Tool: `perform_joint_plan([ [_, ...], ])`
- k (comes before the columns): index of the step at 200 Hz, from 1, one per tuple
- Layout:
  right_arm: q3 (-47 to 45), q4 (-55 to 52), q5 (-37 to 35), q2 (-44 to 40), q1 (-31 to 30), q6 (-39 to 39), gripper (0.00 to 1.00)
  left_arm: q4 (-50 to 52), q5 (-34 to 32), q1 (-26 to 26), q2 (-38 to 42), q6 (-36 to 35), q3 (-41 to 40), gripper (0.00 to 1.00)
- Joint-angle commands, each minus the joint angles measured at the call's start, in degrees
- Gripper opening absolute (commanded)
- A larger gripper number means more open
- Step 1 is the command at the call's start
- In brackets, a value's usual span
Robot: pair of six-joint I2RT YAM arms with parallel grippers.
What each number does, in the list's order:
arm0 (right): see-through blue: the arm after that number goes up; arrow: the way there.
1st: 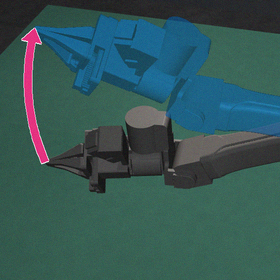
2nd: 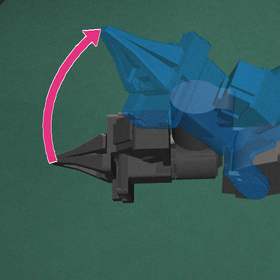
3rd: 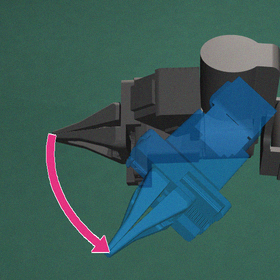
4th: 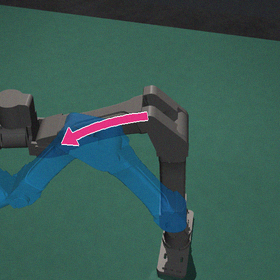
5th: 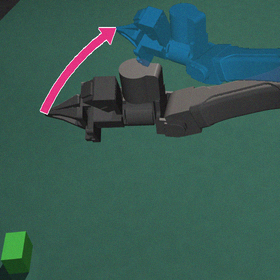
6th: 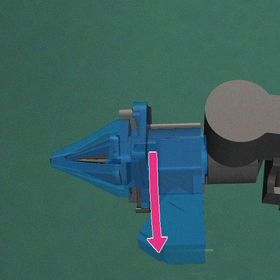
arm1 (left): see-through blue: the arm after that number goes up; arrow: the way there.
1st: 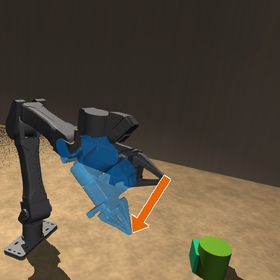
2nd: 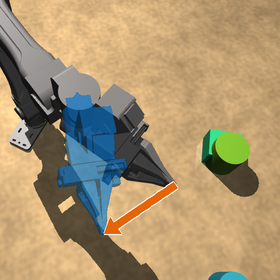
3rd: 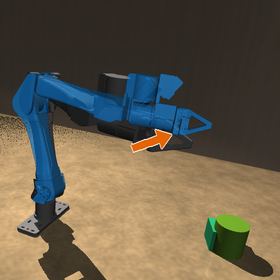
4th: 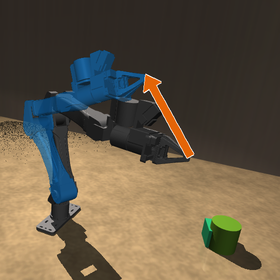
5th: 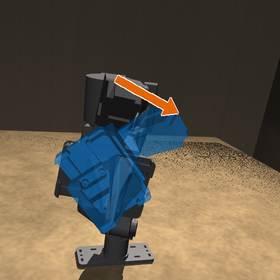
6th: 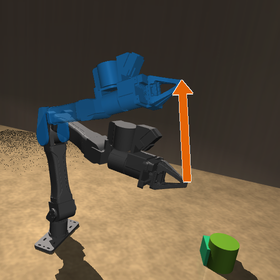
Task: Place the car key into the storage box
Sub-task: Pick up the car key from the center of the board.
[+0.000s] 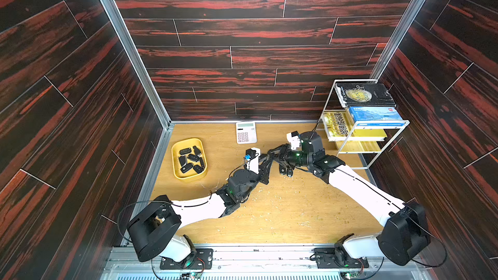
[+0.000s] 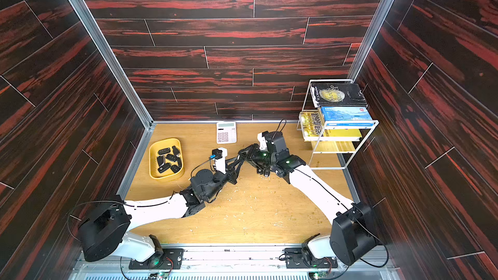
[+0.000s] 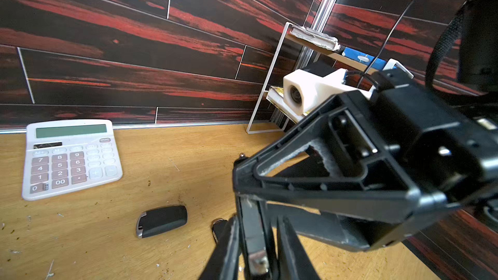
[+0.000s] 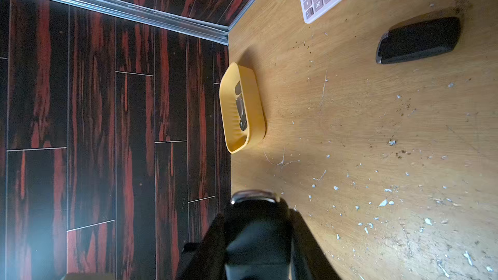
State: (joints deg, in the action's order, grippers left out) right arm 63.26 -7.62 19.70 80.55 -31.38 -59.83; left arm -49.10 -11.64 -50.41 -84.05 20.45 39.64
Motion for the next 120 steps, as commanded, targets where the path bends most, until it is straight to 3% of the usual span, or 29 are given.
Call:
perform_joint_plan([
  [1, -0.33, 0.48, 1.57, -0.58, -0.53, -0.55, 0.35, 0.16, 1.02, -0.21, 1.17, -1.02, 1.91, 0.14],
  [35, -0.16, 0.49, 1.82, -0.14, -0.53, -0.55, 0.35, 0.18, 1.10, -0.21, 1.17, -0.76, 1.74, 0.11],
  [53, -0.14, 0.70, 1.92, -0.13, -0.53, -0.50, 0.39, 0.20, 1.00, -0.21, 1.30, -0.76, 1.58, 0.00],
  [64, -0.07, 0.78, 1.85, -0.13, -0.50, -0.46, 0.41, 0.19, 0.79, -0.21, 1.41, -0.76, 1.50, 0.00],
  [120, 1.22, 0.45, 1.66, 0.99, -0.53, 0.22, 0.66, 0.75, 0.50, -0.21, 1.79, -0.67, 1.06, 0.00],
])
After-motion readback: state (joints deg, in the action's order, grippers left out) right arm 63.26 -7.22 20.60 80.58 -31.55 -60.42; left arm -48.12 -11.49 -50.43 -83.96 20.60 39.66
